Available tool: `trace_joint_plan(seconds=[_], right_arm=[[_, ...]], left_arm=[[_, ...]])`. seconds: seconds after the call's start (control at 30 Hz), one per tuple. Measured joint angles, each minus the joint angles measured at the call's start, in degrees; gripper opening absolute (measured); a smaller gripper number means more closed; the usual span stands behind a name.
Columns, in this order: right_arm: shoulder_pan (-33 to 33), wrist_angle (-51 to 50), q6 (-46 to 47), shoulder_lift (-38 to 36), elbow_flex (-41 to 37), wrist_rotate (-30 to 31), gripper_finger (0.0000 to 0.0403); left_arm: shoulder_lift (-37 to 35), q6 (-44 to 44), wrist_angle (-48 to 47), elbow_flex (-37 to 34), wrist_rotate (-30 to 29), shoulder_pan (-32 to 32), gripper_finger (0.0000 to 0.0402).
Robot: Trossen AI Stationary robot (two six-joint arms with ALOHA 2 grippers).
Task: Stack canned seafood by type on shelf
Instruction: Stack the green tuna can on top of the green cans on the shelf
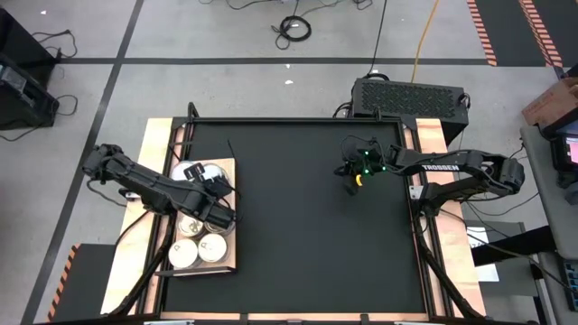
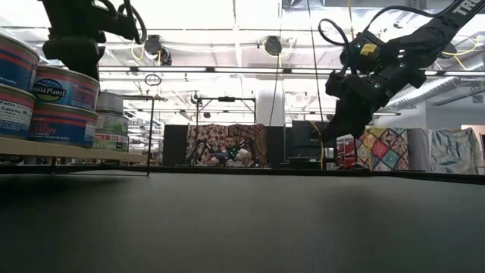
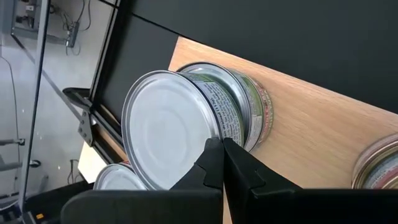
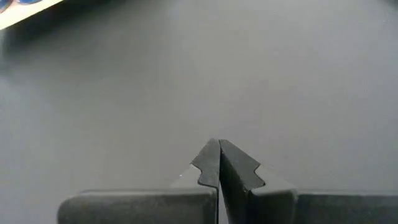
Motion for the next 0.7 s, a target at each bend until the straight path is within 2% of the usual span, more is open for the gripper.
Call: trace_joint_plan(seconds=[0.33, 0.7], right_arm=[[0.0, 0.1, 0.0, 0.0, 0.0, 0.0, 0.0], [0.0, 0.01, 0.0, 0.0, 0.0, 0.0, 0.0]], left_arm=[[-0.01, 7.33, 3.77, 0.0, 0.04, 1.66, 0.0], [-0.01, 7.73, 4.0, 0.0, 1.4, 3.48, 0.0]])
